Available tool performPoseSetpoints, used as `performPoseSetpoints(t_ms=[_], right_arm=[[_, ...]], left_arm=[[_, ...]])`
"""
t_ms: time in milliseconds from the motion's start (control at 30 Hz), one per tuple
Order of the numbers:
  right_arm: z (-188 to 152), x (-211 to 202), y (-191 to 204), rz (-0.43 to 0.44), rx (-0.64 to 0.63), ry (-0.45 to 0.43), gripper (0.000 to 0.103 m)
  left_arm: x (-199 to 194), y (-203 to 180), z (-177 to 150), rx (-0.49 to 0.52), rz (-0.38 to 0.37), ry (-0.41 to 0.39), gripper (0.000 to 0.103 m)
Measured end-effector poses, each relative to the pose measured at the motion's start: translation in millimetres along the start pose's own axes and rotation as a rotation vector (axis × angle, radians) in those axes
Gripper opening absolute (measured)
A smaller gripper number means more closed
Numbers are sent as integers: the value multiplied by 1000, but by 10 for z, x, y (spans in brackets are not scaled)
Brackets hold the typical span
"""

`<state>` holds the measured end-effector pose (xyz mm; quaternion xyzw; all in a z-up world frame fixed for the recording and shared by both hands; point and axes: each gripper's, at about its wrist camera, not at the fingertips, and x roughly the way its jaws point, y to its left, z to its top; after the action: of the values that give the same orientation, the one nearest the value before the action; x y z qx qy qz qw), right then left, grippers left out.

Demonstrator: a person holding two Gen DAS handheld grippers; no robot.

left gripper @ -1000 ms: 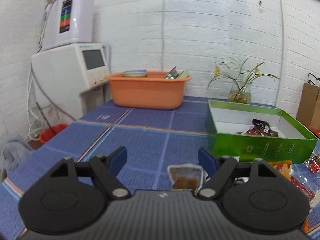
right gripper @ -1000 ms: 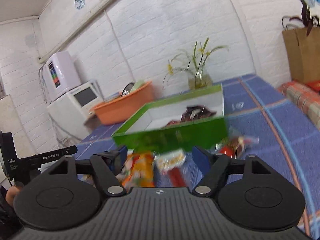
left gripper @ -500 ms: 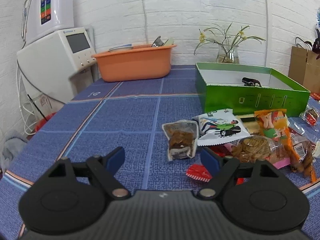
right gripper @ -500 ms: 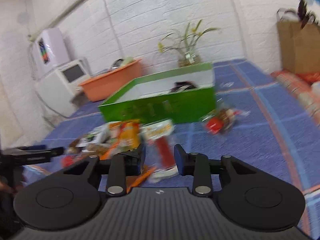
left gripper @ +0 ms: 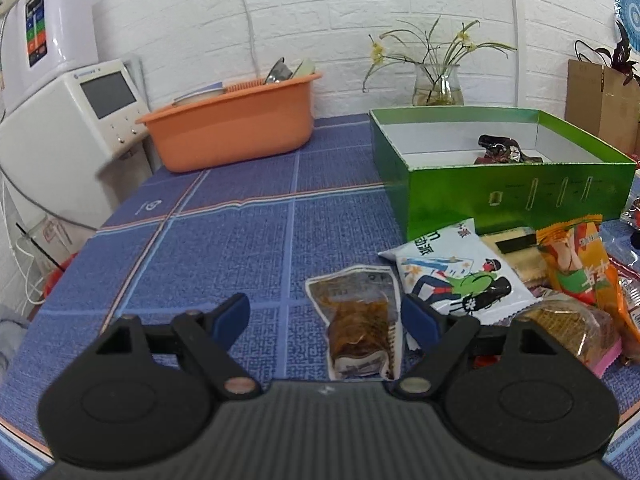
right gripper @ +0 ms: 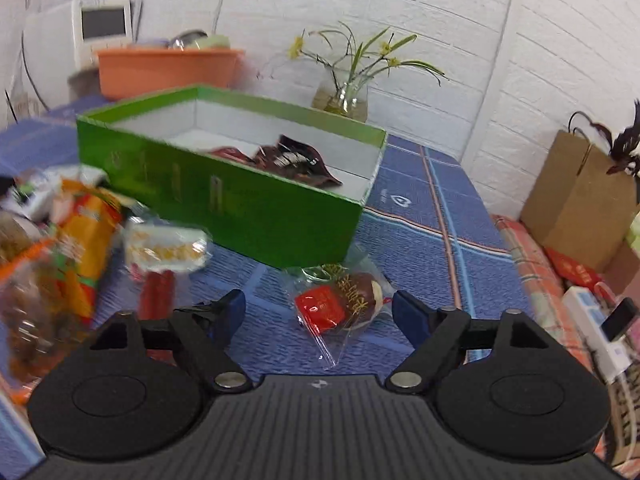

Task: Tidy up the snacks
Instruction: 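Grasp the clear packet with red candy with the right gripper while the left grasps the brown jerky pouch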

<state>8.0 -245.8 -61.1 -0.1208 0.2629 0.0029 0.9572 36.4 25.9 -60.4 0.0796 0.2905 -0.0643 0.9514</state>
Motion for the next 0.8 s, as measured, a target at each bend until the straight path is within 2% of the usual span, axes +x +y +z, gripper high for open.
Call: performPoseSetpoints(t_ms=[100, 167, 233, 267, 300, 333, 367, 433, 500, 533, 667, 800], right_arm=[[-37, 56, 5, -13, -22, -15, 103], [-24, 78, -22, -3, -13, -13, 103], [-3, 107, -33, 1, -10, -10, 103], [4, 117, -38, -3, -8, -10, 103], [3, 115, -43, -17, -7, -10, 103], [0, 111, -39, -48, -10, -11, 99], [-6, 105, -41, -75, -20, -9, 97], [-34, 77, -77, -57, -7, -2, 92], [-58, 50, -109, -67, 25, 5, 76], [-70, 25, -129, -64, 38, 5, 72], [-121, -119, -186, -26, 124, -2, 65], [-132, -375, -172, -48, 167, -71, 63]], left_arm=[[103, 49, -24, -58, -77, 49, 83], [129, 63, -46, -81, -139, 82, 68], [106, 7, -60, -58, -134, 71, 65], [98, -9, -59, -50, -142, 66, 58], [92, -21, -59, -48, -150, 65, 57], [84, -30, -63, -47, -148, 63, 50], [77, -37, -65, -44, -149, 61, 49], [71, -39, -66, -46, -145, 61, 48], [46, -41, -84, -51, -140, 61, 47], [24, -34, -99, -58, -135, 59, 47], [-103, 29, -190, -91, -107, 52, 47], [-292, 139, -236, -142, -79, 27, 47]])
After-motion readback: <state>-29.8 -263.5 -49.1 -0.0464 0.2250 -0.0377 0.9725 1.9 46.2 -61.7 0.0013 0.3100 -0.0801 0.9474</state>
